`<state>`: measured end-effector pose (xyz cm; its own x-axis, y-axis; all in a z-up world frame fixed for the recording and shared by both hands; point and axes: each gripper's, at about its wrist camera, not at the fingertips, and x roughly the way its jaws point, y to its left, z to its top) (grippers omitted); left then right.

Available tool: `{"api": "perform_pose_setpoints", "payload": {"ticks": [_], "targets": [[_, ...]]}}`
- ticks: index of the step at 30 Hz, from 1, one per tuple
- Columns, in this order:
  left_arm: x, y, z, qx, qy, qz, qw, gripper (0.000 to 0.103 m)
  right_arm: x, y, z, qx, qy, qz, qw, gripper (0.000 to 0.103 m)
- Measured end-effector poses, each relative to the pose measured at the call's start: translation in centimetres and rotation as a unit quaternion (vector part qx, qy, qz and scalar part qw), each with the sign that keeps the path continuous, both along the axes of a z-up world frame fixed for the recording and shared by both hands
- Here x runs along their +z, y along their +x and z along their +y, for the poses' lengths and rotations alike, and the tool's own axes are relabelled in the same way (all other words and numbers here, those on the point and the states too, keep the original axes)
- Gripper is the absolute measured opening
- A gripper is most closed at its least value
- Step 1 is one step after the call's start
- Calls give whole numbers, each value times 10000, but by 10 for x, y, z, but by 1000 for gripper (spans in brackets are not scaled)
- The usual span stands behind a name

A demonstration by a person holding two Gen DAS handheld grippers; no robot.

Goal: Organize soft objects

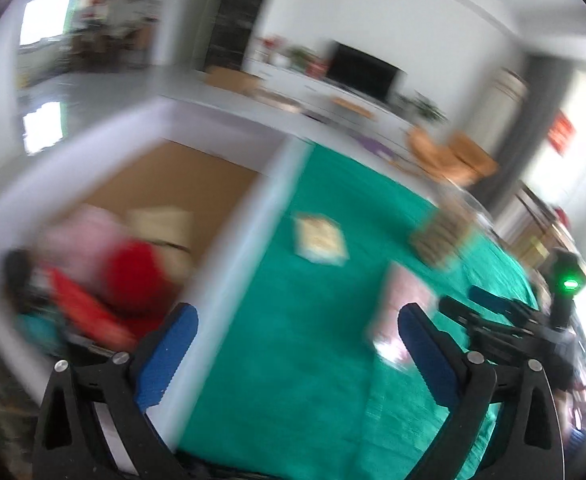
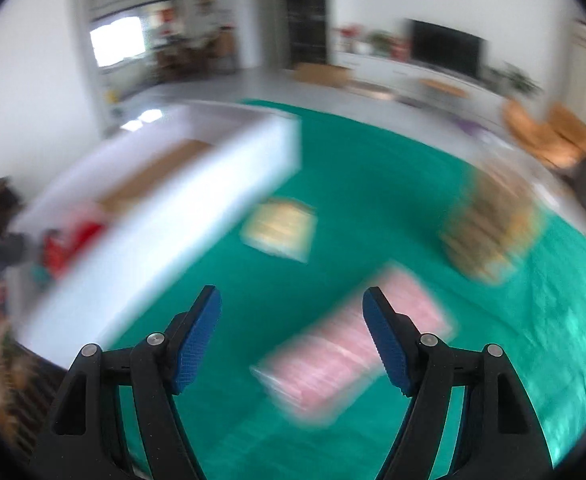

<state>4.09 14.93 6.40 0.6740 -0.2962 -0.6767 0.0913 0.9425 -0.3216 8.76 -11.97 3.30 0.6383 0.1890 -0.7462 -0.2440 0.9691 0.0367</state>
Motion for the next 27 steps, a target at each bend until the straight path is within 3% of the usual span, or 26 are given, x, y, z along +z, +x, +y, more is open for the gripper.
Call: {"api": "perform_pose_setpoints", "payload": {"ticks": [3, 8, 14, 27], "targets": [[-28, 4, -53, -479, 111, 301, 9983, 100, -37, -20, -70, -768, -389, 214, 9961, 76], [-69, 19, -95, -600, 384, 652, 9953, 100, -68, -56, -138, -1490, -595, 296, 9866, 76], [-102, 33, -111, -524, 762, 841, 9922, 100, -81, -71, -154, -1730, -272, 382, 9838, 76], [-131, 53, -96, -95, 801, 1046, 9912, 100, -94, -66, -157, -1760, -216, 433, 9832, 82]]}}
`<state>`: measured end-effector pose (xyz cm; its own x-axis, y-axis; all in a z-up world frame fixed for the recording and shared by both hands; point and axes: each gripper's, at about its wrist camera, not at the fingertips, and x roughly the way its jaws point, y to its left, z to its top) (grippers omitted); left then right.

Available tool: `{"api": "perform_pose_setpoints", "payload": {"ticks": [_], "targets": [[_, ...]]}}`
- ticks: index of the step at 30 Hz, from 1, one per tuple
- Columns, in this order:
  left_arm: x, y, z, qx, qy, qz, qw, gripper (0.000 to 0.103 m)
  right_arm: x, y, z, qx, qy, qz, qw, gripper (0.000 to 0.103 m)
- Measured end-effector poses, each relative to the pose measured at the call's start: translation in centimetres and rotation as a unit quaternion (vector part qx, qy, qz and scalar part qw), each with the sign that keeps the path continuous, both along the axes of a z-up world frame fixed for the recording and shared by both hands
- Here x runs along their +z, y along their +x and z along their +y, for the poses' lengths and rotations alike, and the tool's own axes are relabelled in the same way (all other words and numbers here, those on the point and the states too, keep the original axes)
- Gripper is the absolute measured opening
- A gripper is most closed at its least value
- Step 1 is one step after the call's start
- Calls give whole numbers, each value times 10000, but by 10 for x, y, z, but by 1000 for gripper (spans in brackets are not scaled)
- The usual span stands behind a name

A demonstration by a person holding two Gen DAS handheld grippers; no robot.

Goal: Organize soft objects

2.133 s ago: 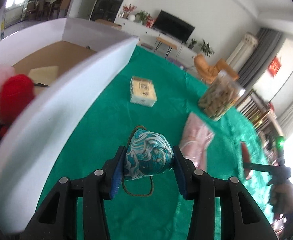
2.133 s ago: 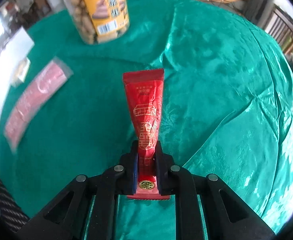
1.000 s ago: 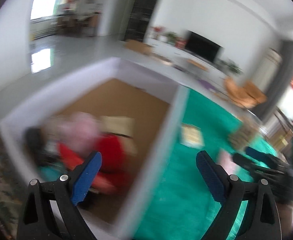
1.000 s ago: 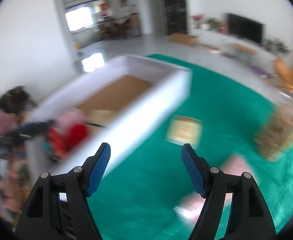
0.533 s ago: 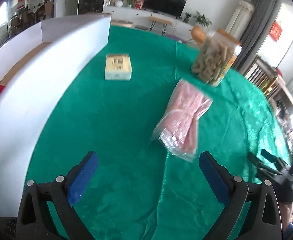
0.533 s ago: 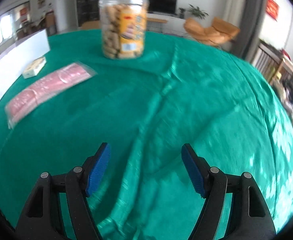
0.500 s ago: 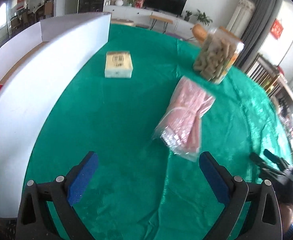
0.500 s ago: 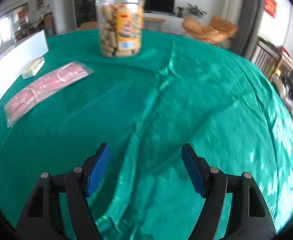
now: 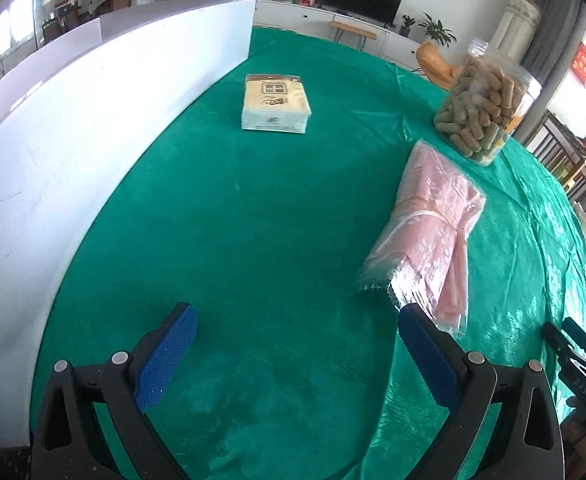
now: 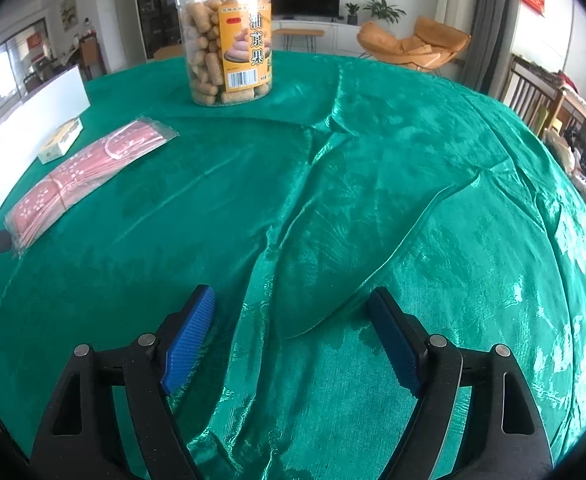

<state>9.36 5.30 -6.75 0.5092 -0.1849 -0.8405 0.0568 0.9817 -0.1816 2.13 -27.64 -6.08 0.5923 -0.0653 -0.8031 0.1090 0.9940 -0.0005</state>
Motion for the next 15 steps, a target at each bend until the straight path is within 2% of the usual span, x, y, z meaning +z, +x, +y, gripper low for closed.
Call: {"api": "perform_pose_setpoints", "payload": {"ticks": [11, 15], "targets": [[1, -4, -1, 34, -10, -46, 10000, 100, 1, 1, 0, 1, -3, -2, 10000, 82], [14, -11, 0, 30, -132, -394, 9991, 100, 1, 1, 0, 0, -3, -3, 10000, 82]]}}
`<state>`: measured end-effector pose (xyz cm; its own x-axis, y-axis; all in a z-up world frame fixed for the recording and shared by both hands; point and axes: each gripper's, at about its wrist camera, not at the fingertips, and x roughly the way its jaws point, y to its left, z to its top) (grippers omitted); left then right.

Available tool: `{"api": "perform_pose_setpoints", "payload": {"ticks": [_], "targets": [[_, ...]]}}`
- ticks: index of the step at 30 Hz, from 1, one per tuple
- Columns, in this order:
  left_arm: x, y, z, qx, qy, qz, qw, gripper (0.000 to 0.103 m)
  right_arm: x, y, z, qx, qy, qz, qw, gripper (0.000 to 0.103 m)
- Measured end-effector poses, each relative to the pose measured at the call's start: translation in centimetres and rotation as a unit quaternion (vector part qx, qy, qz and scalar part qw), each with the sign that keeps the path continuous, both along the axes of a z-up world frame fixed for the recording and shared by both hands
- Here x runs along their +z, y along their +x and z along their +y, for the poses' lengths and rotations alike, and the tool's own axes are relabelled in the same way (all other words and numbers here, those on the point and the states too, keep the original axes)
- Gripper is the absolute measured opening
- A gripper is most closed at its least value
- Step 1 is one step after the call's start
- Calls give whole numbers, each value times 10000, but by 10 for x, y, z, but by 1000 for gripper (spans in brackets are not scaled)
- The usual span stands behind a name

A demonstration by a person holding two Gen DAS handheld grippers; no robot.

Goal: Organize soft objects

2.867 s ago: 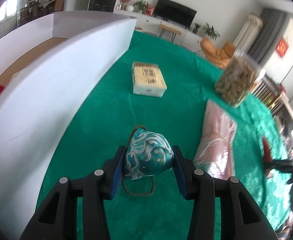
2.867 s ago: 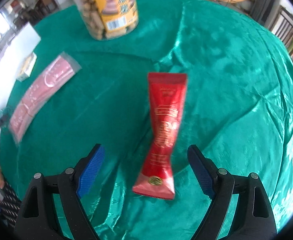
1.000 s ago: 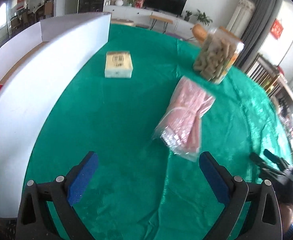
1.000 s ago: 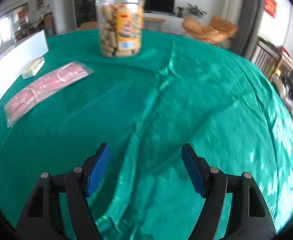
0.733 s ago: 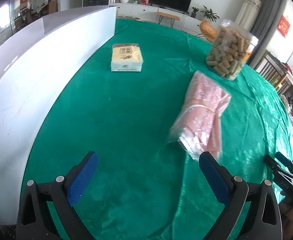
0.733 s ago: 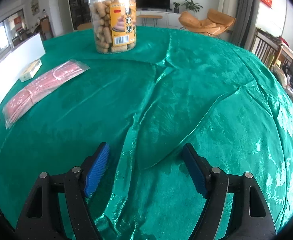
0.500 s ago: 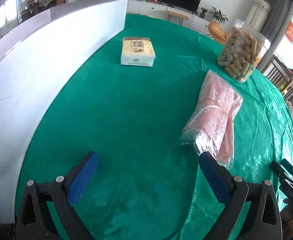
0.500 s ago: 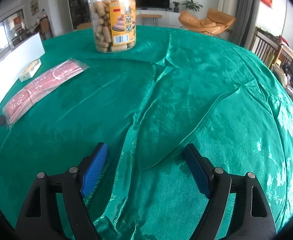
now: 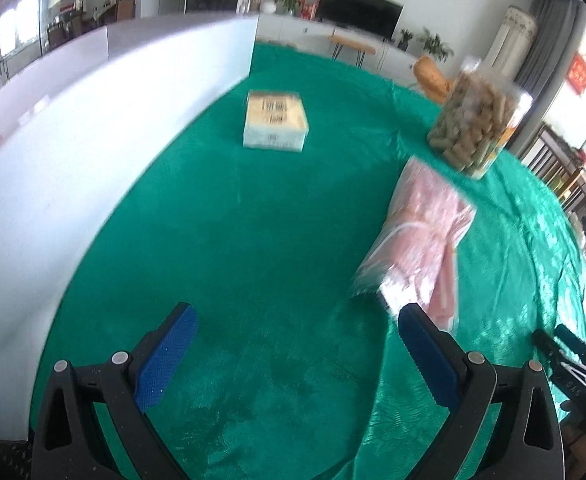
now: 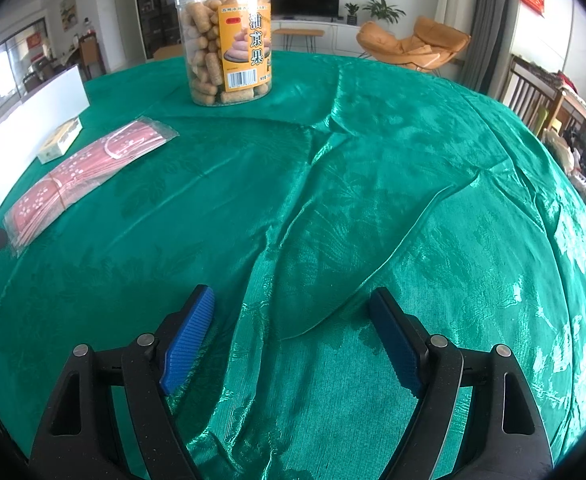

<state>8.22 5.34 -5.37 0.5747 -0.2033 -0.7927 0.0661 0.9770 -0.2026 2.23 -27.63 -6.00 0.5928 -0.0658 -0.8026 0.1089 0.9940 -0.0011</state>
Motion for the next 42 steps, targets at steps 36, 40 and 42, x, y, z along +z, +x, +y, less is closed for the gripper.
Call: {"api": "perform_pose_setpoints", "payload": {"ticks": [36, 40, 42], "targets": [[27, -21, 37, 1049, -20, -720, 9919, 100, 13, 128, 181, 1192, 345, 791, 9891, 79], [23, -18, 31, 944, 33, -617, 9936, 100, 10, 112, 135, 1196, 35, 795, 9896, 79], [23, -17, 30, 935, 10, -595, 9938, 100, 12, 101, 103, 1088, -32, 671, 9918, 79]]}}
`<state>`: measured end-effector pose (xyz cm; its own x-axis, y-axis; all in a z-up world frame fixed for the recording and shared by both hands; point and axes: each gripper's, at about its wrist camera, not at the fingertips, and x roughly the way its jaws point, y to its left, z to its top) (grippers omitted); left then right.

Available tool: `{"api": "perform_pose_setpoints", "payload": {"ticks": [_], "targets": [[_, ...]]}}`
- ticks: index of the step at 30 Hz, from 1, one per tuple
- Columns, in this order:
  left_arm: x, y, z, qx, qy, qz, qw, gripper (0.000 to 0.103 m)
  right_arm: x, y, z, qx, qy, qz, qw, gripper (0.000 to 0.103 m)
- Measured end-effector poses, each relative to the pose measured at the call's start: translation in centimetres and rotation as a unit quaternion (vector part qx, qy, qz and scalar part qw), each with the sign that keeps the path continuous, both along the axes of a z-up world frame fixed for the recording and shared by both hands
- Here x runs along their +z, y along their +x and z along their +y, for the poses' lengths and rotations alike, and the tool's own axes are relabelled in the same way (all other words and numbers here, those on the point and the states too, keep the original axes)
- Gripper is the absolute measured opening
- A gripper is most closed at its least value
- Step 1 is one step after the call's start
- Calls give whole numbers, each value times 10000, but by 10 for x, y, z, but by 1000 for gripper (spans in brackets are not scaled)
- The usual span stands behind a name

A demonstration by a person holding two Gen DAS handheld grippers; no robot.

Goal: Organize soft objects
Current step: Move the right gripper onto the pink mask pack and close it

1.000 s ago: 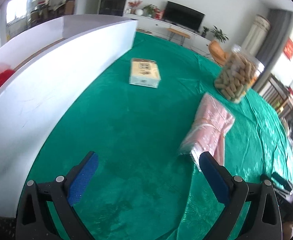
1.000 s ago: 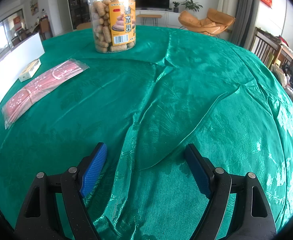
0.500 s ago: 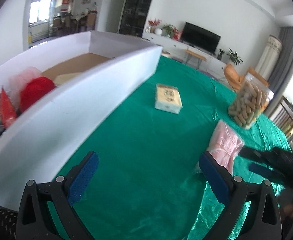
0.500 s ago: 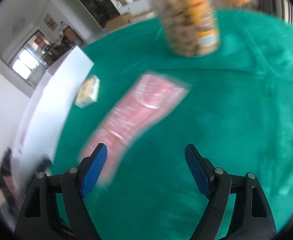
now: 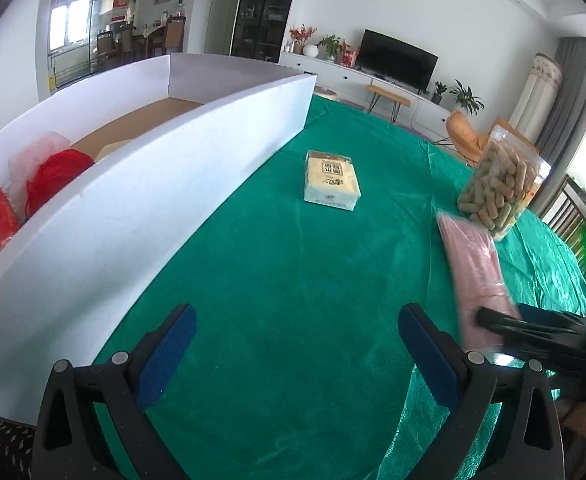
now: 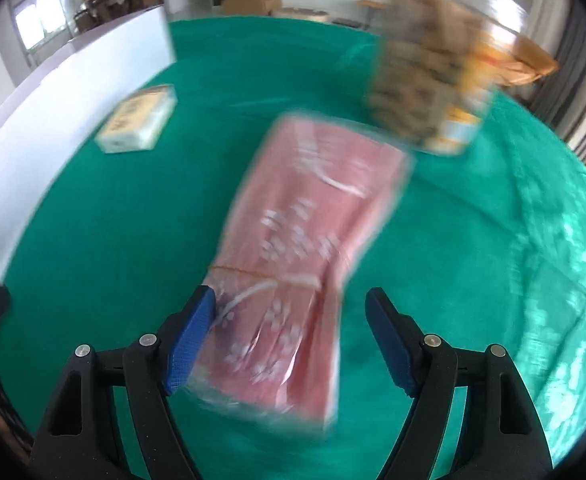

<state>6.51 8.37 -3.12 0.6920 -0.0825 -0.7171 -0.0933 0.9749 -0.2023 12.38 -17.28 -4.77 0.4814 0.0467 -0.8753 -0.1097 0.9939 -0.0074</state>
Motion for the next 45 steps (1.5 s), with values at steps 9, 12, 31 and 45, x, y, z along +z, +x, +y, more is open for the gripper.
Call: {"api": "perform_pose_setpoints", "payload": {"ticks": [9, 12, 31, 45], "targets": [[-20, 14, -14, -329, -10, 612, 9976, 100, 0, -24, -70, -187, 220, -216, 9993, 82], [-23, 14, -25, -501, 229, 659, 9963, 100, -5, -29, -70, -196, 254, -374, 9988, 82], [-43, 24, -50, -760, 1001, 1058, 9864, 102, -16, -36, -63, -178, 229, -641, 9975, 90], [-44, 23, -50, -770, 1006, 970, 9872, 103, -16, -35, -61, -168, 192, -632, 9977, 91]]}}
